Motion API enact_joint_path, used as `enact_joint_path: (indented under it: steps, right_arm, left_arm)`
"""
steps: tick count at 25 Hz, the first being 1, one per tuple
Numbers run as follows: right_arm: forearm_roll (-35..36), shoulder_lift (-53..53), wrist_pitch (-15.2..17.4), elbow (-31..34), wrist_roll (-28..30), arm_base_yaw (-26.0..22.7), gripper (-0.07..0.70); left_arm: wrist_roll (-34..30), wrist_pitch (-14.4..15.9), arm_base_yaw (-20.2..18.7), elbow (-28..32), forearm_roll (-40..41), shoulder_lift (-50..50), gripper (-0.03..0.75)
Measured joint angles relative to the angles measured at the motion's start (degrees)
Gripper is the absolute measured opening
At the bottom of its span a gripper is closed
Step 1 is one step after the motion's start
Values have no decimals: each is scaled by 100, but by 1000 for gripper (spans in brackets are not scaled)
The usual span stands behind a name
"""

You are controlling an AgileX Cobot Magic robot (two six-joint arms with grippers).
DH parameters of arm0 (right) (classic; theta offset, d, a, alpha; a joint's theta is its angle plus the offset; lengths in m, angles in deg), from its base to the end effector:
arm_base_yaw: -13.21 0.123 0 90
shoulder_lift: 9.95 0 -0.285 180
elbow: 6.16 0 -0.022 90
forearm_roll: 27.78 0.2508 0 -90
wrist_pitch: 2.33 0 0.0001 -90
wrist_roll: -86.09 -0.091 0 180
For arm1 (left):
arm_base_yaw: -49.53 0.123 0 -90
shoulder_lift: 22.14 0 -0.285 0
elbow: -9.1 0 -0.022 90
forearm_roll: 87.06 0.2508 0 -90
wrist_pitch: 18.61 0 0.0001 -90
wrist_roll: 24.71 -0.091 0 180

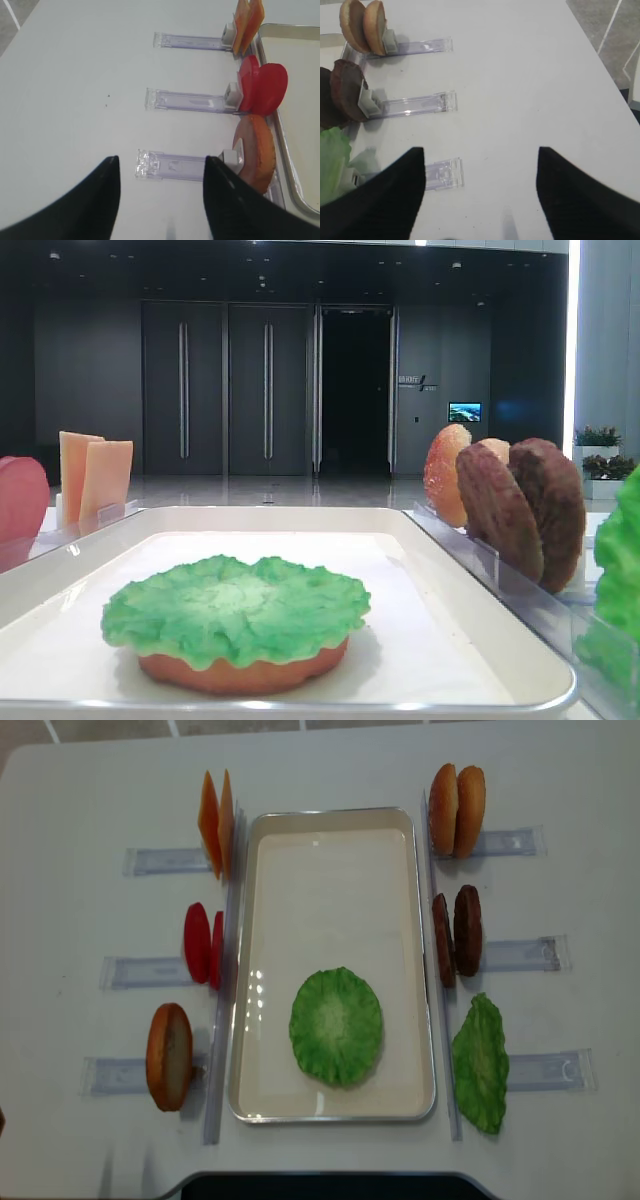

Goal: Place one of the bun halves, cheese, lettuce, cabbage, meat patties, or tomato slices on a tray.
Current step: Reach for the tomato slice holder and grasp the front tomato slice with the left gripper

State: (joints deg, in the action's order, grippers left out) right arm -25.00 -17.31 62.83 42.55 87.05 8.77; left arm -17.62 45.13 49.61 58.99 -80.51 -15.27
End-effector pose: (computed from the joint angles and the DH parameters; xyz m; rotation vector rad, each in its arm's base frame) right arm -0.0088 0.0047 0.2706 0.0595 2.1140 0.0025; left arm -0.0072 0.0093 0.2671 -0.1396 2.0935 0.0645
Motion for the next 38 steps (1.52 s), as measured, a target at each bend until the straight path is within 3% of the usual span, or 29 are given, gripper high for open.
enact_joint_path:
  steps: [18, 28, 38]
  right_arm:
    - [0, 0, 0, 0, 0, 0, 481]
    - [0, 0, 0, 0, 0, 0, 481]
    - [0, 0, 0, 0, 0, 5, 481]
  left_arm:
    - [0, 0, 0, 0, 0, 85, 408]
    - [0, -54, 0, -5, 35, 1359, 408]
    - [21, -342, 0, -171, 70, 2495, 408]
